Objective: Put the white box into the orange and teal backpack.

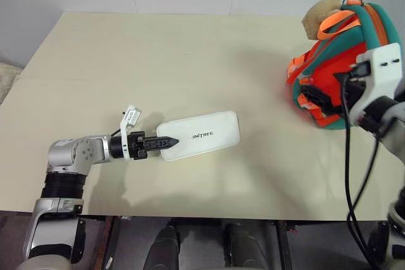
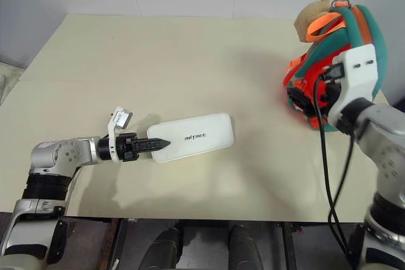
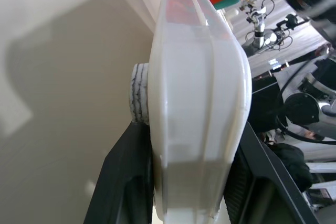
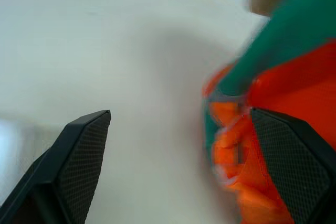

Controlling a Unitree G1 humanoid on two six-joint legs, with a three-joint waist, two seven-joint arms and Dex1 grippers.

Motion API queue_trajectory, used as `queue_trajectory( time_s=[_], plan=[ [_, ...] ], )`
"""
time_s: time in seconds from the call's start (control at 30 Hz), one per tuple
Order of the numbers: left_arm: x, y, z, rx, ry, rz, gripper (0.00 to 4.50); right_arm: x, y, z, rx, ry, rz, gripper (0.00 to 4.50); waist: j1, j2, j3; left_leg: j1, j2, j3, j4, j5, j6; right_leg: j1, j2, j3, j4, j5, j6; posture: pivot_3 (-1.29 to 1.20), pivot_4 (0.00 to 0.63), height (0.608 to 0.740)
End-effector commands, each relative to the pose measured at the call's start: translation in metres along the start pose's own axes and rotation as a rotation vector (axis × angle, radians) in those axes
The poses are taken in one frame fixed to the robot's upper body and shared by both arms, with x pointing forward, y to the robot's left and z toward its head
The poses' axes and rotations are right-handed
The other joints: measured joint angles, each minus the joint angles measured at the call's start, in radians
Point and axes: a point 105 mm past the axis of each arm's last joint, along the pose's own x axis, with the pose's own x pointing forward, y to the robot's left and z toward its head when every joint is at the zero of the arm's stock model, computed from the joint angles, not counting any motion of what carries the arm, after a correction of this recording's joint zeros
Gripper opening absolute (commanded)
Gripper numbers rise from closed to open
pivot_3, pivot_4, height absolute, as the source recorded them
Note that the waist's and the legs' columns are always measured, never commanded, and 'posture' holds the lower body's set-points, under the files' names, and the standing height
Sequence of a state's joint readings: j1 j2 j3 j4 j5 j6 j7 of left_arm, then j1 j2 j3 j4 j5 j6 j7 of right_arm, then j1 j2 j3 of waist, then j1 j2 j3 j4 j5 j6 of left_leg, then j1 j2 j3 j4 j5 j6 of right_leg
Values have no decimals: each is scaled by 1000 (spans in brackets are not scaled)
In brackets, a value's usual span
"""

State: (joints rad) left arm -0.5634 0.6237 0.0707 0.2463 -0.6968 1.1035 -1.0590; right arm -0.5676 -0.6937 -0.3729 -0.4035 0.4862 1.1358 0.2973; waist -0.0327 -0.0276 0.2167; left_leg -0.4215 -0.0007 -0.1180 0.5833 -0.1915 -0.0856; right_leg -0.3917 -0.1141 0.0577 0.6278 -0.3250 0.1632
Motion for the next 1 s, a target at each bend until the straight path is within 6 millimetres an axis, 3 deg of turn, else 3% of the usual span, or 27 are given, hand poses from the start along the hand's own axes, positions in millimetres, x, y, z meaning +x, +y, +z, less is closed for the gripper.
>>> queue_trajectory(
  time_s=[0.03, 0.17, 0.33, 0.5, 0.6, 0.73, 0.9, 0.97, 1.0],
  plan=[
    [-10, 0, 2, 14, -16, 56, 1267, 21, -15, 9, -11, -56, -99, 4479, 1, 0, 0, 0, 0, 0, 0, 0, 0, 0, 0, 0, 0, 0, 0, 0, 150, 740],
    [-15, -1, 2, 17, -39, 74, 1267, 59, -19, 8, 46, -82, -124, 4479, -2, 0, 0, 0, 0, 0, -1, 0, 0, -1, 0, 0, 0, 0, 0, 0, 150, 740],
    [-16, -4, 2, 19, -51, 77, 1267, 90, -15, 13, 58, -122, -120, 4479, -4, 0, 0, 0, 0, 0, -2, 1, -1, -1, 0, 0, 1, 0, 0, 0, 150, 740],
    [-15, -3, 2, 17, -58, 80, 1267, 113, -21, 5, 67, -130, -191, 4479, -5, 0, 0, 0, 0, 0, -3, 1, -1, -1, 0, 0, 1, 0, 0, 0, 150, 740],
    [-9, -4, 2, 16, -60, 67, 1267, 130, -18, 5, 138, -193, -236, 3904, -13, 0, 0, 0, 0, 0, -3, 2, -2, -1, 0, 0, 1, 0, 0, 0, 150, 740],
    [-9, -4, 3, 20, -61, 67, 1267, 140, 5, 11, 137, -242, -143, 2518, -24, 0, 0, 0, 0, 0, -3, 3, -2, -1, 0, 0, 1, 1, 1, 0, 150, 740],
    [-10, -3, 3, 20, -63, 71, 1267, 141, 32, 14, 169, -287, 9, 852, -25, 0, 0, 0, 0, 0, -4, 5, -6, -1, 1, 0, 1, 1, 1, 0, 150, 740],
    [-11, -3, 3, 22, -67, 74, 1267, 136, 52, 17, 199, -306, 141, 283, -26, 0, 0, 1, 0, 0, -4, 5, -6, -1, 1, 0, 2, 1, 1, 0, 150, 740],
    [-13, -3, 4, 26, -70, 77, 1267, 131, 63, 21, 206, -328, 220, 283, -26, 0, 0, 1, 0, 0, -4, 5, -6, -1, 1, 0, 2, 1, 1, 0, 150, 740]
  ],
)
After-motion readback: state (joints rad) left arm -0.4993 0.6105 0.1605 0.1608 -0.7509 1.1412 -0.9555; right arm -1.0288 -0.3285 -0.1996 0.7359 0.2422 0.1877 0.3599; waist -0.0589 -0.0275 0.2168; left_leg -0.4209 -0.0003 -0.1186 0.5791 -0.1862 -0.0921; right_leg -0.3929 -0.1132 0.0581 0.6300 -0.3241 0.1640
